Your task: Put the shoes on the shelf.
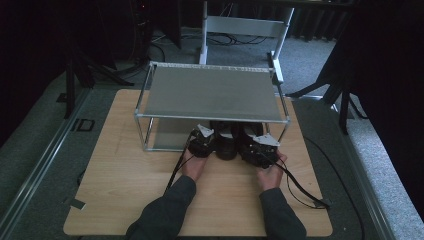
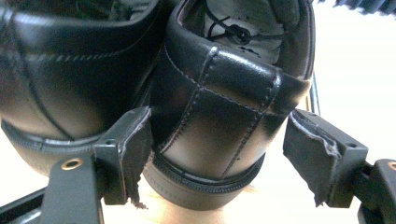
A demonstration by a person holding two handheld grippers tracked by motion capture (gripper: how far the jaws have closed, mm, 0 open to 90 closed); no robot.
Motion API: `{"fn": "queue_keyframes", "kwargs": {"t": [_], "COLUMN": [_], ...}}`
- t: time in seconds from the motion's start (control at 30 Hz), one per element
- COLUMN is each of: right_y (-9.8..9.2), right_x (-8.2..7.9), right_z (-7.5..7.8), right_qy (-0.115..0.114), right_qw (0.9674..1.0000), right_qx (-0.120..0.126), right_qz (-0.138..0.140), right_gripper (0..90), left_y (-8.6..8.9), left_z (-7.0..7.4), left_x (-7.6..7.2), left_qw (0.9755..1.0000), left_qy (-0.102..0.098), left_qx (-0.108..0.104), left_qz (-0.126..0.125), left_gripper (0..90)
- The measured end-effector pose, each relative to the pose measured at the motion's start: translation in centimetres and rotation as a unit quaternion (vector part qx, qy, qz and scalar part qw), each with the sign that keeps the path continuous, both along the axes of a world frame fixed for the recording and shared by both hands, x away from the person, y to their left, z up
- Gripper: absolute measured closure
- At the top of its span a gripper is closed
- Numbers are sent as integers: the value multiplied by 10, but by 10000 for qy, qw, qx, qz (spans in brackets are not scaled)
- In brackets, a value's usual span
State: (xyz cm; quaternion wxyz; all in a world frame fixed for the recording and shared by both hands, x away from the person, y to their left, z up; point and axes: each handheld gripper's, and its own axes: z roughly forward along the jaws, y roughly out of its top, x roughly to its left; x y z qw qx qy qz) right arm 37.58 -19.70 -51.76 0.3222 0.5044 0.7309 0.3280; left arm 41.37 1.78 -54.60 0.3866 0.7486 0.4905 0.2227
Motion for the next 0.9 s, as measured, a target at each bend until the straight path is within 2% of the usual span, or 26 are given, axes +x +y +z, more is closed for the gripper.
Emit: {"fn": "queue_keyframes", "kwargs": {"t": [0.03,0.1,0.13,0.2,0.23,0.3,0.4,0.53,0.67,0.73,0.8,0.87,0.9], "right_y": [0,11,11,5,5,-4,-15,-26,-39,-46,-54,-57,-64], "right_x": [0,-6,-7,-7,-7,-7,-13,-26,-36,-40,-41,-41,-41], "right_z": [0,0,1,2,2,3,2,4,4,3,2,2,1], "right_qy": [0,-67,-24,36,36,152,246,267,340,350,385,412,423], "right_qw": [10000,9990,9992,9997,9997,9993,9983,9976,9969,9974,9971,9970,9968], "right_qx": [0,-425,-378,-47,-47,159,398,451,526,494,562,601,654], "right_qz": [0,81,131,216,216,287,359,450,472,395,324,274,193], "right_gripper": [244,266,270,279,279,272,256,227,216,215,215,216,216], "left_y": [0,1,3,6,6,6,8,18,28,34,40,43,46], "left_z": [0,0,0,0,0,0,2,7,14,18,20,20,21], "left_x": [0,1,2,5,5,4,0,-10,-28,-39,-49,-54,-61], "left_qw": [10000,9999,9999,9998,9998,9999,9999,9998,9995,9994,9991,9990,9989], "left_qy": [0,2,33,73,73,69,52,81,81,51,63,56,37], "left_qx": [0,-6,-15,-123,-123,-59,-88,-178,-244,-234,-271,-242,-154], "left_qz": [0,118,150,166,166,114,68,-24,-157,-236,-319,-368,-437], "left_gripper": [756,762,766,753,748,741,721,696,677,669,656,646,637]}}
